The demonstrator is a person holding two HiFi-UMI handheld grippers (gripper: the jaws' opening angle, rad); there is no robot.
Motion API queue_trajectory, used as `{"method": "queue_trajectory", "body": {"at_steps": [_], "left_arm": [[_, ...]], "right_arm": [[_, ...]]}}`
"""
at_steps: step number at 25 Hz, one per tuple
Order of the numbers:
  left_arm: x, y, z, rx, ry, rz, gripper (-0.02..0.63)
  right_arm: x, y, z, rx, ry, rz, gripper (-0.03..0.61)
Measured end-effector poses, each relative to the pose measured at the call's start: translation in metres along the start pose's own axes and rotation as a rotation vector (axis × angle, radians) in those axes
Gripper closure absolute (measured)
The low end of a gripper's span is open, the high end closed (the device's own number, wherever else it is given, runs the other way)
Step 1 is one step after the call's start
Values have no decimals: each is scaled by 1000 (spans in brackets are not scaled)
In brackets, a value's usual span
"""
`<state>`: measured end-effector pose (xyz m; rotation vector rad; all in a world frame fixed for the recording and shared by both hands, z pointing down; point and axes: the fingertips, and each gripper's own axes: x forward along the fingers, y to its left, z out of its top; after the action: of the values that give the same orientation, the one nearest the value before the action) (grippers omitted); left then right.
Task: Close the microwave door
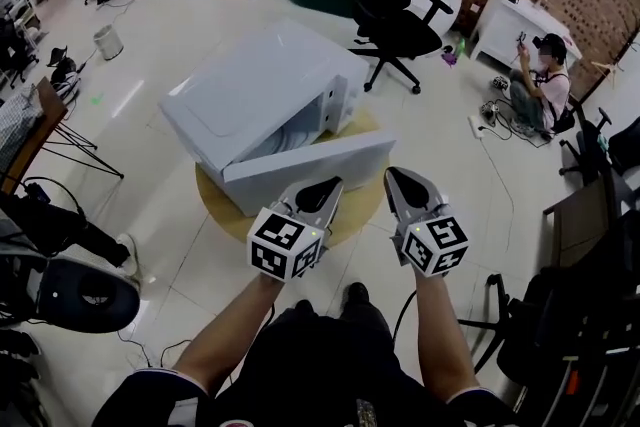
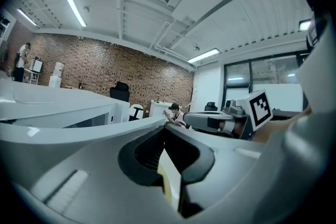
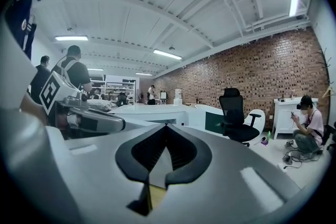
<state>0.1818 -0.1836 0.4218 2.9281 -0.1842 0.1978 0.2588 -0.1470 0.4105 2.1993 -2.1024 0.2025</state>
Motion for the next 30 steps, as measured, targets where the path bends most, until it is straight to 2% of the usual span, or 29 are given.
{"method": "queue_trajectory", "body": {"at_steps": [16, 30], "left_arm": [[33, 17, -1, -31, 11, 209, 609], [36, 38, 5, -34, 4, 349, 609]], "right_arm": [[48, -50, -21, -56, 92, 146, 577], [100, -69, -18, -98, 87, 267, 577]]}}
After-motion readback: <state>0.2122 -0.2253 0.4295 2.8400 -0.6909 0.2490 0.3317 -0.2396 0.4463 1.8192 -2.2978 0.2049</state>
